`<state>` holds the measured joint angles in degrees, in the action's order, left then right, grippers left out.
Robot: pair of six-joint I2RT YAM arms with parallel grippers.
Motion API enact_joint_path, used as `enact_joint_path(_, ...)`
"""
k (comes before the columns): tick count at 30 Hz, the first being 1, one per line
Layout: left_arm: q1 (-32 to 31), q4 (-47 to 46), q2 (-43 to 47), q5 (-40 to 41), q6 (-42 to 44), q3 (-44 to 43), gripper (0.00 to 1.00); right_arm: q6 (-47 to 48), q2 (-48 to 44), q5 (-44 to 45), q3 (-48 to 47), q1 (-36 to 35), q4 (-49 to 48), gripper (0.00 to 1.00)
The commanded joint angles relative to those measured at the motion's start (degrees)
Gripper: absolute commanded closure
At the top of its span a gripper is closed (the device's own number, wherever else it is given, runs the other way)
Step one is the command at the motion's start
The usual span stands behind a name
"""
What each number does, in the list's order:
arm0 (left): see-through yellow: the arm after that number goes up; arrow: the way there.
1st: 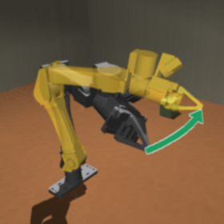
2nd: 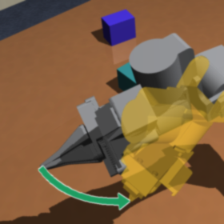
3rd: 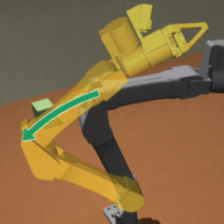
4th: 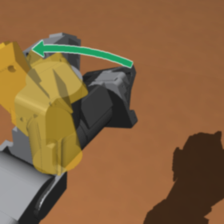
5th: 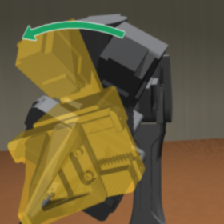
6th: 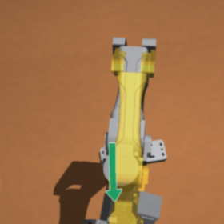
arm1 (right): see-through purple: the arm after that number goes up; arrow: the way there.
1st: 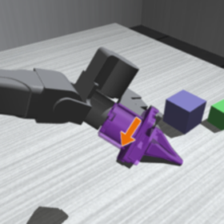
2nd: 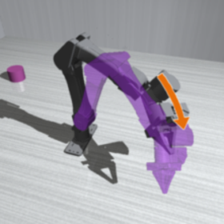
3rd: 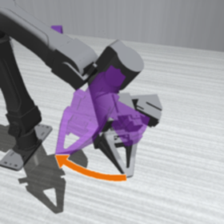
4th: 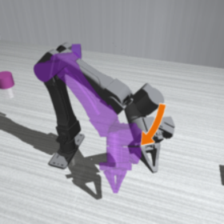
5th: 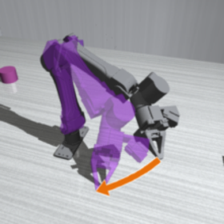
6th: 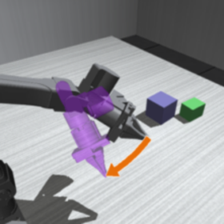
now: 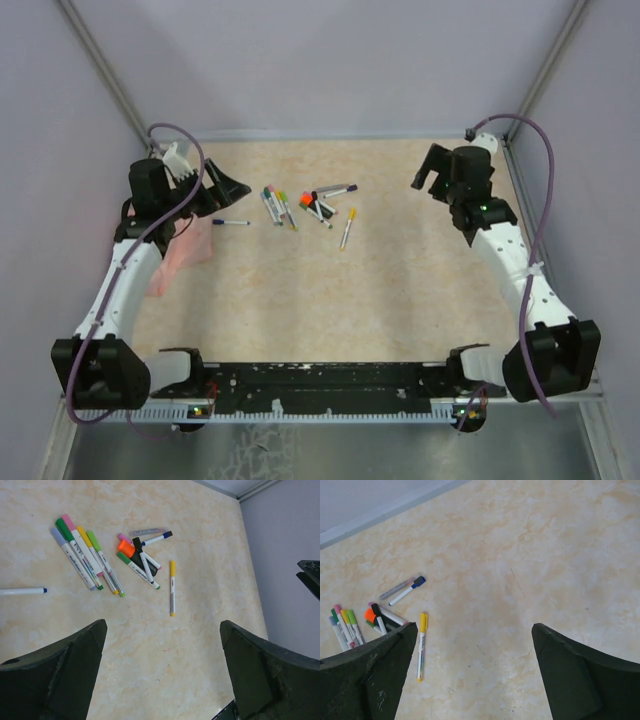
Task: Open the pen caps
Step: Pick up the pen from the center of the board.
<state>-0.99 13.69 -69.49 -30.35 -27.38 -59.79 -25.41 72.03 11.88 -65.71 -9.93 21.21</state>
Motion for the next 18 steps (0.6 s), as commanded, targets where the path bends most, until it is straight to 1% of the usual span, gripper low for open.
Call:
enact_joint_path(1,0.53,-4.16,2.25,-2.91,-2.16,1.5,0.0,-0.78,-3.67,-0.27,0.37,0.68,-5.41,0.01)
enact_joint_path(5,0.56,-5.14,2.88,-3.48,-2.64,2.86,0.0,0.13,-4.58,-3.68,0.98,0.76,-6.58,0.01)
enact_joint_path(11,0.61,-6.72,3.06,-3.91,-3.21,5.18,0.0,6.68,-5.28,-17.54,2.52,0.92,-10.49,0.02)
enact_joint_path(18,0.64,-8.82,1.92,-3.86,-4.62,6.94,0.0,14.82,-3.76,-29.68,2.73,-1.56,-12.55,0.02)
